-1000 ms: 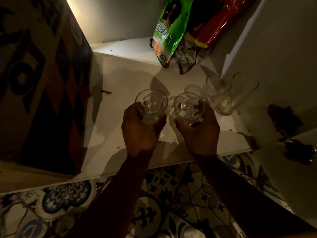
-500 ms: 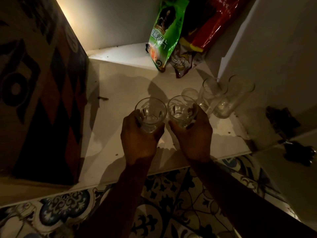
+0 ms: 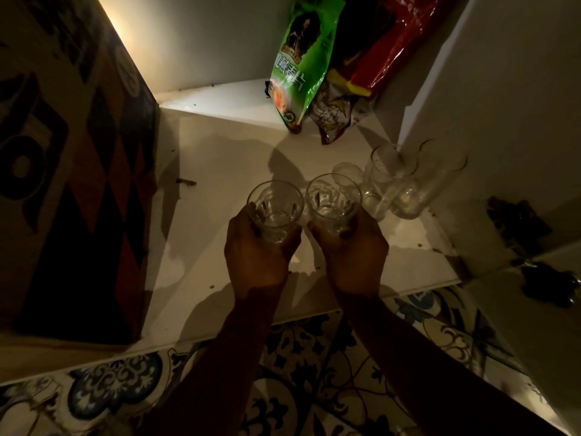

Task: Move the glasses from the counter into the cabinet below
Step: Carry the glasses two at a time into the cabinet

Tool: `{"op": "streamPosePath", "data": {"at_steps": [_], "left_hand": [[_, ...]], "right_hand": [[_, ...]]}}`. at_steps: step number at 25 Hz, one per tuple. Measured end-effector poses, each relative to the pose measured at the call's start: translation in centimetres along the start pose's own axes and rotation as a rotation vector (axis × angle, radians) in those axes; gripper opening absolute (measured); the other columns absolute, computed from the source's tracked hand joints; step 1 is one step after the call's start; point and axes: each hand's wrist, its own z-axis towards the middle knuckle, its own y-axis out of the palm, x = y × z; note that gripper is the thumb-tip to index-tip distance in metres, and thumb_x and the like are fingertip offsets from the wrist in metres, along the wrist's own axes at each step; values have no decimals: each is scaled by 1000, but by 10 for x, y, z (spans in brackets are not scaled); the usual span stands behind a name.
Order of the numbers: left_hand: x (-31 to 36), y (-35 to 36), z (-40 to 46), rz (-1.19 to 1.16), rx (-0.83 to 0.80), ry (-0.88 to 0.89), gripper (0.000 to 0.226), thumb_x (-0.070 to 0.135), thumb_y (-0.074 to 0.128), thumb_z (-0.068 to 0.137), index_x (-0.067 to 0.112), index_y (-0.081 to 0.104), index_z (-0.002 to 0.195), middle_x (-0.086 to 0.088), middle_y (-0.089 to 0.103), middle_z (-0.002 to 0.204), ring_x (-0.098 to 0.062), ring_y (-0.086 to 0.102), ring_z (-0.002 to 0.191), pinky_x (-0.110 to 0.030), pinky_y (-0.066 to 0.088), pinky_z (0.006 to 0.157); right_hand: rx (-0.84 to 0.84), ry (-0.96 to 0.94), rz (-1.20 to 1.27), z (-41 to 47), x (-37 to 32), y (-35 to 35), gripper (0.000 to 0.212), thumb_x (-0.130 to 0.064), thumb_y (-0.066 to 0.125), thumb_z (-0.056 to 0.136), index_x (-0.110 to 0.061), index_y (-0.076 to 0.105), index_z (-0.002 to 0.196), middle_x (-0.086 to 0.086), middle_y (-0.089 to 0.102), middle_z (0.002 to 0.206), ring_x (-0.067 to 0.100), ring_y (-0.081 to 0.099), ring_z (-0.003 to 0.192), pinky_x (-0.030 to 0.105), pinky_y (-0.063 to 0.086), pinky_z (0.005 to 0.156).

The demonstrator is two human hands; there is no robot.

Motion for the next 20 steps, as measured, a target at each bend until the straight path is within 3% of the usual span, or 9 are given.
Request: {"op": "streamPosePath", "data": {"at_steps": [5,12,15,17,20], "left_hand": [[-1,6,1,29,-22,31,67,35,87,71,22,54,127,11,54,114,-19,61,109,-37,53,93],[-2,7,2,118,-48,49,63,40,86,72,17,59,123,1,64,116,-17,62,109,-28,50,92],[-3,5,-2,136,-75,8,74,39,87,71,14,56,132,-1,60,119,-19,61,110,-35,52,94],[1,0,-11,157,-62,27,79,36,87,73,8,53,138,-6,58,122,-21,59,112,-31,50,95],[8,-14,-34,283,13,232,60,24,80,84,-6,58,132,-19,66,117,-30,64,108,-28,48,92]], "right_hand": [[-13,59,2,-1,0,1,71,-58,74,75,-18,61,131,-1,67,125,18,65,112,40,52,97],[-28,56,5,1,-3,-3,66,-50,78,78,-16,60,131,-1,67,125,17,65,113,39,51,98],[-36,32,-27,-1,2,-5,65,-43,80,78,-12,61,131,4,65,126,22,63,116,42,51,98],[-22,48,-62,-11,1,-10,67,-39,81,80,-7,59,134,11,62,127,29,61,116,46,50,98],[31,-209,-231,-41,2,-24,49,-23,76,87,4,63,126,26,61,125,41,61,115,47,52,97]]}}
